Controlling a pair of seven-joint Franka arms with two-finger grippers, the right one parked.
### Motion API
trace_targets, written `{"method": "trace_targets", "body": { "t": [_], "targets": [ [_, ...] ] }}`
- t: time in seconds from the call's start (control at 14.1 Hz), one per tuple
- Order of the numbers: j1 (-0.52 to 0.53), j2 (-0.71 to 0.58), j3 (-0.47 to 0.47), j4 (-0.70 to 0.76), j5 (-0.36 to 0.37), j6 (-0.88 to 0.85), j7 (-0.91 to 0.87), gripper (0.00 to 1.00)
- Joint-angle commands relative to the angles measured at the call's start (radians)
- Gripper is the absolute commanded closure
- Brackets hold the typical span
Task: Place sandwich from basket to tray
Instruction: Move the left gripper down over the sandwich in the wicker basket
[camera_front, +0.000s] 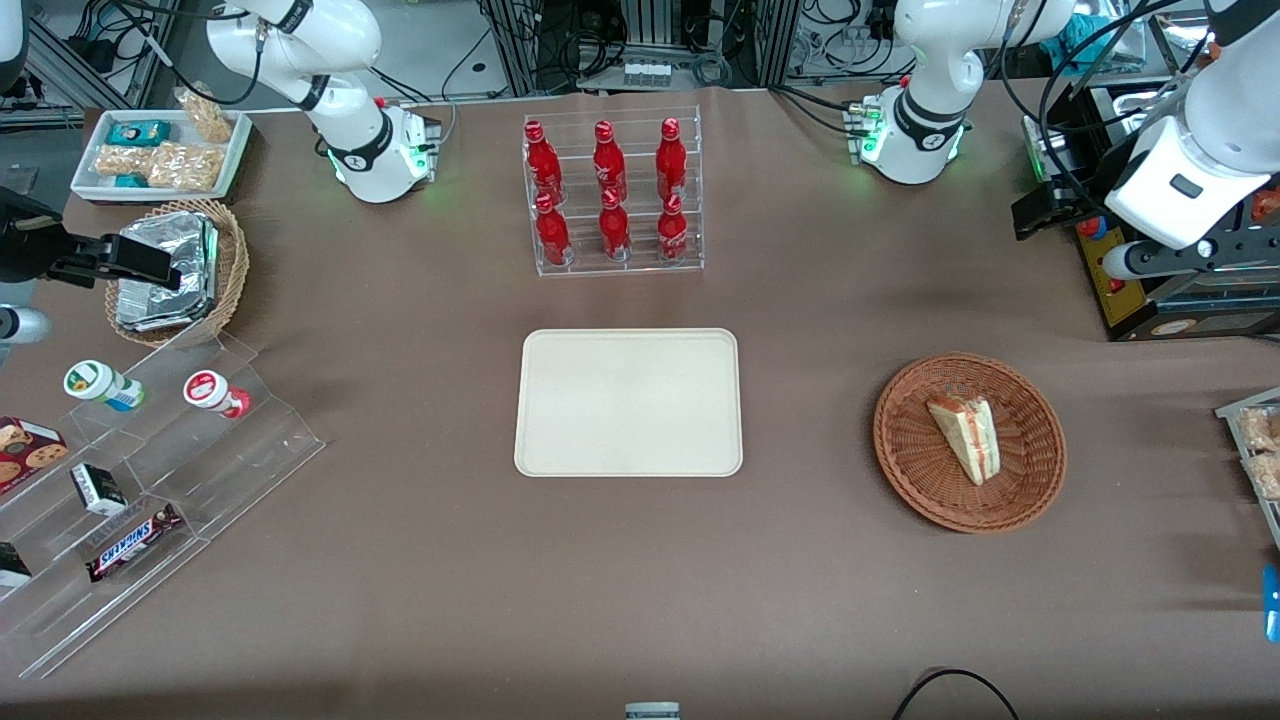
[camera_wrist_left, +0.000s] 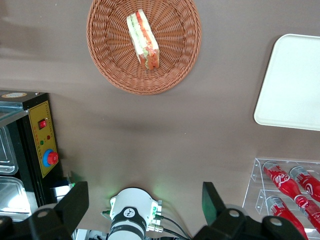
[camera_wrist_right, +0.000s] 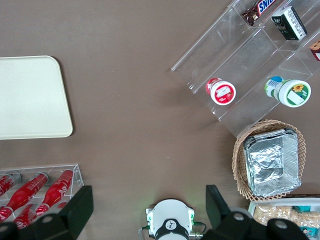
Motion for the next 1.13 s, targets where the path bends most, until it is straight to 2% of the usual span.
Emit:
{"method": "trace_targets", "body": {
  "t": [0.0, 0.5, 0.64, 0.78, 1.06],
  "targets": [
    [-0.012, 0.003, 0.011, 0.018, -0.001, 0.007, -0.005, 0.00],
    [0.025, 0.093, 0.032, 0.015, -0.004, -0.003, -0.012, 0.00],
    [0.055, 0.110, 0.037, -0.046, 0.000, 0.036, -0.023, 0.00],
    [0.098, 0.103, 0.037, -0.176, 0.000, 0.197, -0.025, 0.00],
    [0.106, 0.109, 0.059, -0.423, 0.000, 0.563, -0.026, 0.00]
  ]
}}
